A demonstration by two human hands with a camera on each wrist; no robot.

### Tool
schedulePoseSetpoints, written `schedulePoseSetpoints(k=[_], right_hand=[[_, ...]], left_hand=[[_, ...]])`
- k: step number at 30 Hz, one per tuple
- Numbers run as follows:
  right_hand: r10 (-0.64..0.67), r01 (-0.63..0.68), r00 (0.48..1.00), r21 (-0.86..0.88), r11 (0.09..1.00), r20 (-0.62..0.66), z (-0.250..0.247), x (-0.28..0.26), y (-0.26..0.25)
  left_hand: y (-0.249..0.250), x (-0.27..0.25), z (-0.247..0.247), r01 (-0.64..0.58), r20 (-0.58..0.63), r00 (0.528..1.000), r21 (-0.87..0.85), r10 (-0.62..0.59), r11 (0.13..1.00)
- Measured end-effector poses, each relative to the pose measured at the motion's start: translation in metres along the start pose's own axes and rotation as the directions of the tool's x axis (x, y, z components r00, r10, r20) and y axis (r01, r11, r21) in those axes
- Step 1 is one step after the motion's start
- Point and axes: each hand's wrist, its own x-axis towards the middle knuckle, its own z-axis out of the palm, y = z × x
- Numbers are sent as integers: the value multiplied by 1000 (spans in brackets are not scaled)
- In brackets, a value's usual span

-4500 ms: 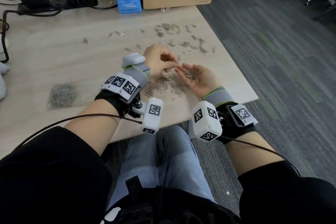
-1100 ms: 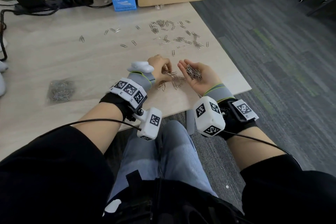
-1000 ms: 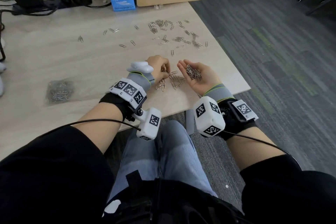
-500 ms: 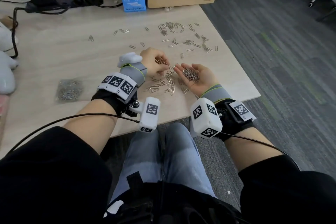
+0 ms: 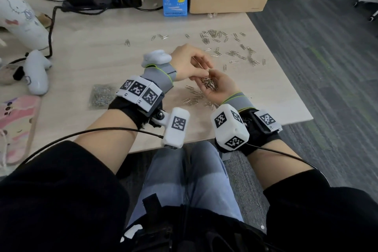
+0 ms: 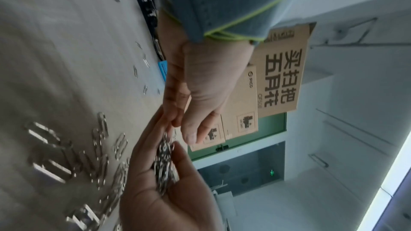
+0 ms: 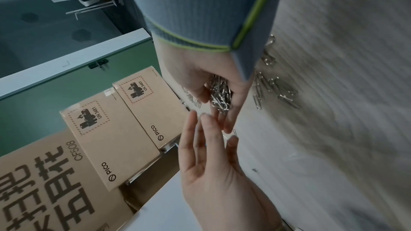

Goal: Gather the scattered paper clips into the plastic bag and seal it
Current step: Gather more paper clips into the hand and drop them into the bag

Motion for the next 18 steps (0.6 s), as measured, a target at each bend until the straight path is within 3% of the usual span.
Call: schedulePoseSetpoints(k=[3, 6, 10, 13, 18], right_hand=[[30, -28, 1000, 152, 988, -8, 4, 2, 7], [41, -37, 999, 186, 982, -16, 11, -1, 17], [92, -88, 995, 132, 987, -29, 19, 3, 35], [122, -119, 992, 96, 988, -34, 20, 6, 44], [154, -153, 988, 13, 988, -35, 27, 9, 57]], left_hand=[[-17, -11, -21, 54, -153, 987, 38, -48, 998], [-36, -26, -42, 204, -329, 935, 196, -131, 959], [-45, -48, -44, 355, -214, 933, 415, -289, 838], [-49, -55, -39, 400, -210, 916, 490, -341, 774], [-53, -64, -41, 426, -181, 903, 491, -390, 759]])
